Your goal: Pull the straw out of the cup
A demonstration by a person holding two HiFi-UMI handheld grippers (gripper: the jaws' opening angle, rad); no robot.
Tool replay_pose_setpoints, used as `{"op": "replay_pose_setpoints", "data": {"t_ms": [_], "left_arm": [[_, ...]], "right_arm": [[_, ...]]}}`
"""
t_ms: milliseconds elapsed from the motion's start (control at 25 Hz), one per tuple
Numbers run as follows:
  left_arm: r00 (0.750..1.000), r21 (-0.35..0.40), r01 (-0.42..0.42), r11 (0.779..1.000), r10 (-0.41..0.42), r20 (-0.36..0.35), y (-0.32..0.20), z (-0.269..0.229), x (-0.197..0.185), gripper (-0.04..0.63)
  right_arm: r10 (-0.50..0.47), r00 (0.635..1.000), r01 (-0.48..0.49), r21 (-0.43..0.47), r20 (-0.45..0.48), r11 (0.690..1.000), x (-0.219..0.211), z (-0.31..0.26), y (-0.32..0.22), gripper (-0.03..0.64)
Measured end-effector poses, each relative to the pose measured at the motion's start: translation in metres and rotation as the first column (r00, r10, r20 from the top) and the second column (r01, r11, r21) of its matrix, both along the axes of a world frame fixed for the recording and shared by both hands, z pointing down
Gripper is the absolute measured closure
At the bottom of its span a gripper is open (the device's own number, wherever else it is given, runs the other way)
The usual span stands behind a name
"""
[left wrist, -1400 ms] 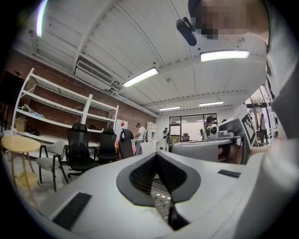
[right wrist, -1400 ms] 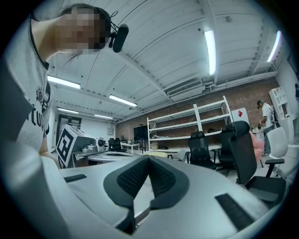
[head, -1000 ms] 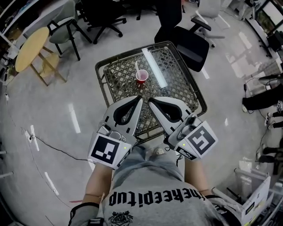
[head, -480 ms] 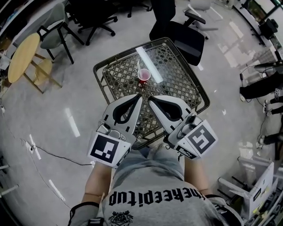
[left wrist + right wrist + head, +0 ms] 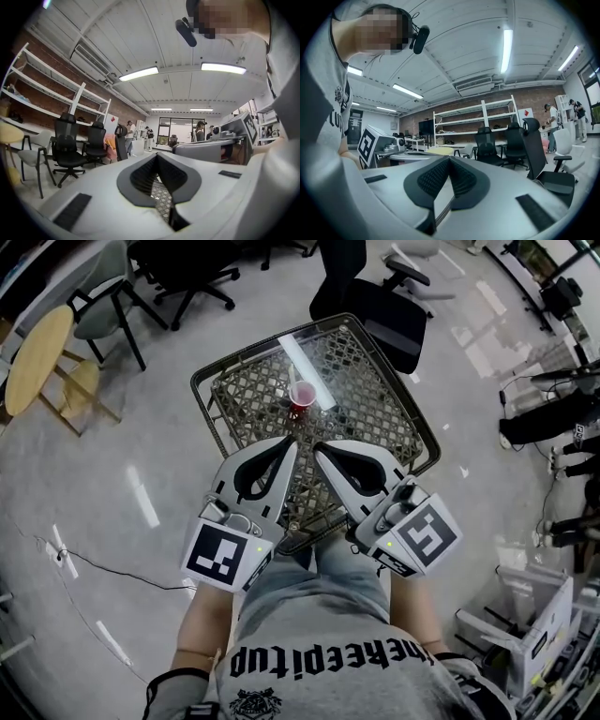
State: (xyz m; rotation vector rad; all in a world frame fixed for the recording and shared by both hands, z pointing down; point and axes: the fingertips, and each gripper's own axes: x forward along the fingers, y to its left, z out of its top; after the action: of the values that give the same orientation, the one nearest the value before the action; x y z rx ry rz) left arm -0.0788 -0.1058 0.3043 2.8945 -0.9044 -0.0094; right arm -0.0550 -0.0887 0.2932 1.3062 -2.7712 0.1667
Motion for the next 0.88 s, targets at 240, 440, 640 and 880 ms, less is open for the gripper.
{"op": "replay_pose_setpoints", "data": {"t_ms": [240, 440, 640, 880], "left_arm": [[0.998, -0.030, 0.062, 0.998, -0.061, 0.025, -0.008, 0.003, -0.008, 0.580], [0.993, -0.028, 0.118, 0.993, -0.117, 0.025, -0.018, -0.003, -0.011, 0.580], [0.985, -0.015, 0.174, 0.985, -0.174, 0.003, -0.031, -0.006, -0.002, 0.580], [0.972, -0.020, 0.236, 0.972, -0.236, 0.003, -0.043, -0.009, 0.014, 0.580]], "right_arm": [[-0.048, 0.999, 0.049, -0.009, 0.009, 0.999, -0.001, 0.000, -0.014, 0.612], [-0.093, 0.996, 0.094, -0.015, 0.012, 0.995, 0.001, -0.003, -0.032, 0.612], [-0.136, 0.991, 0.136, -0.036, 0.011, 0.990, 0.015, 0.002, -0.049, 0.604], [-0.192, 0.981, 0.192, -0.068, 0.010, 0.979, 0.034, 0.011, -0.072, 0.598]]}}
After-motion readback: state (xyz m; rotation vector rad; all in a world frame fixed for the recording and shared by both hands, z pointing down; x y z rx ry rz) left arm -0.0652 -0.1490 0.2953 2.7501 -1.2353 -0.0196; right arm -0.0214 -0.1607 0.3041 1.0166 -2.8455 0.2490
